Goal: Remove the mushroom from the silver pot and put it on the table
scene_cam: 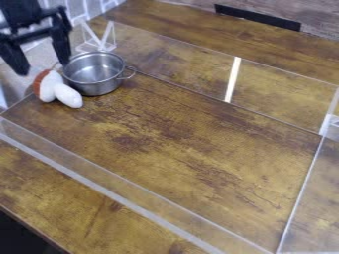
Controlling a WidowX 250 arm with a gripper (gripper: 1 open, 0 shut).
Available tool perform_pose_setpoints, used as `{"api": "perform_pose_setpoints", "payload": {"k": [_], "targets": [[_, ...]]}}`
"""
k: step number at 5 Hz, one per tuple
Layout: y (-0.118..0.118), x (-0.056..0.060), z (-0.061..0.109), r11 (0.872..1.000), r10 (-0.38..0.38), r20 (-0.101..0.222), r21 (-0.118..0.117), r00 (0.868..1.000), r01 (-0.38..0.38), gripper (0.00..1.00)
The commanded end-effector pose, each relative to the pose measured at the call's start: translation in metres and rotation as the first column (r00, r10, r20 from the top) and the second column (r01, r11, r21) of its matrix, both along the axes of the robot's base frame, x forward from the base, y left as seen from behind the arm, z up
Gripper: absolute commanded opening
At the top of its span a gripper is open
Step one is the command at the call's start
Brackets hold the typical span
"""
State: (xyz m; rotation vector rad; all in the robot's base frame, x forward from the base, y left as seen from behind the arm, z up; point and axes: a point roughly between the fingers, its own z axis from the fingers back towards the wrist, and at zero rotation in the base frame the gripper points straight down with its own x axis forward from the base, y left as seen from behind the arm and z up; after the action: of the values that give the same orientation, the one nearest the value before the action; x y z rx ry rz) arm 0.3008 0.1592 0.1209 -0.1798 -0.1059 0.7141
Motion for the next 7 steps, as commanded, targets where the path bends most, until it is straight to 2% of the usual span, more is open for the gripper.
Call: {"api": "perform_pose_setpoints", "payload": {"k": [1,2,3,4,5,6,7], "targets": [[0.02,-0.003,0.022,1.0,0.006,0.033,0.027,0.999,-0.007,1.0],[0.026,-0.005,0.009,1.0,0.003,0.021,0.025,1.0,-0.003,1.0],[0.03,-0.009,-0.002,1.0,0.007,0.002,0.013,1.0,-0.007,1.0],[0.009,-0.004,-0.003,0.999,0.045,-0.013,0.004,0.999,-0.045,1.0],[-0.014,0.004,0.001,0.993,0.113,-0.024,-0.013,0.993,-0.114,1.0],[-0.017,0.016,0.005,0.998,0.052,-0.029,-0.03,0.998,-0.052,1.0],[-0.014,0.022,0.01,0.999,-0.016,-0.032,-0.036,0.999,0.014,1.0]]}}
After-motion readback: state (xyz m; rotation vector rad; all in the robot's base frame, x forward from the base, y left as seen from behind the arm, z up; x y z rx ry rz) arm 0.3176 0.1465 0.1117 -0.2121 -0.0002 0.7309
